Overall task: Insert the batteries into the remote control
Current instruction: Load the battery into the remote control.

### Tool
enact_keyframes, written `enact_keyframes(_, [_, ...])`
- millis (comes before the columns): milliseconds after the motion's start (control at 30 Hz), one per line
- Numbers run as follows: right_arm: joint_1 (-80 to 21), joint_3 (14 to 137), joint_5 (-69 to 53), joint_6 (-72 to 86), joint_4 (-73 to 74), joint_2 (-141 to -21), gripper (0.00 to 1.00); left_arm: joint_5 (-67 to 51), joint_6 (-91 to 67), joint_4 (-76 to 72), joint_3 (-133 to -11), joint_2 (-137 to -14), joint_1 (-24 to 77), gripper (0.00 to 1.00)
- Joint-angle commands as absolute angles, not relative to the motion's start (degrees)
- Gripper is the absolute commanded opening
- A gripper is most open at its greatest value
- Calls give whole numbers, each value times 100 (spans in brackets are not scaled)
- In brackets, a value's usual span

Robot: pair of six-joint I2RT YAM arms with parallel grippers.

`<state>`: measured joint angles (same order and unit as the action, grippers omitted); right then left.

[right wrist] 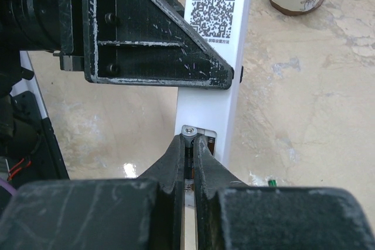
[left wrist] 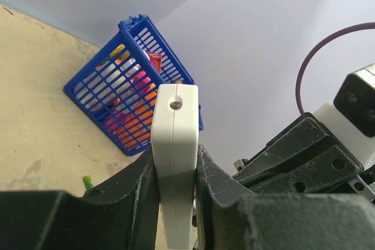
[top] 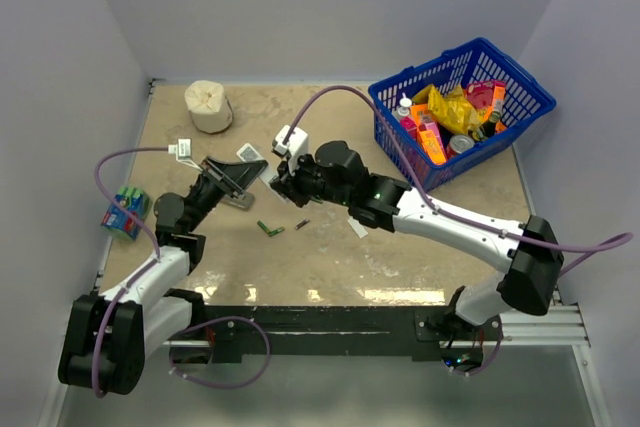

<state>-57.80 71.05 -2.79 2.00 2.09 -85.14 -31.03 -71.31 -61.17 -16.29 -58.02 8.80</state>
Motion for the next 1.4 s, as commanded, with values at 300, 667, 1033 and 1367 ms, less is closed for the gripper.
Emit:
enact_keyframes(300, [-5783, 7479, -211, -123, 984, -8789, 0, -2997, -7075, -6583, -2066, -5801, 923, 0])
enact_keyframes(667, [-5783, 7497, -62, 307, 1028, -8903, 8, -2813, -7497, -7075, -1890, -5827, 940, 0])
enact_keyframes(1033, [-5783, 7594, -9, 369, 1107, -8921, 21, -2891, -7497, -7093, -1872, -5845, 949, 0])
enact_keyframes(1367, [-5775, 7585, 96, 387, 1143, -8851, 30, -2892, -7497, -7093, -1863, -5845, 949, 0])
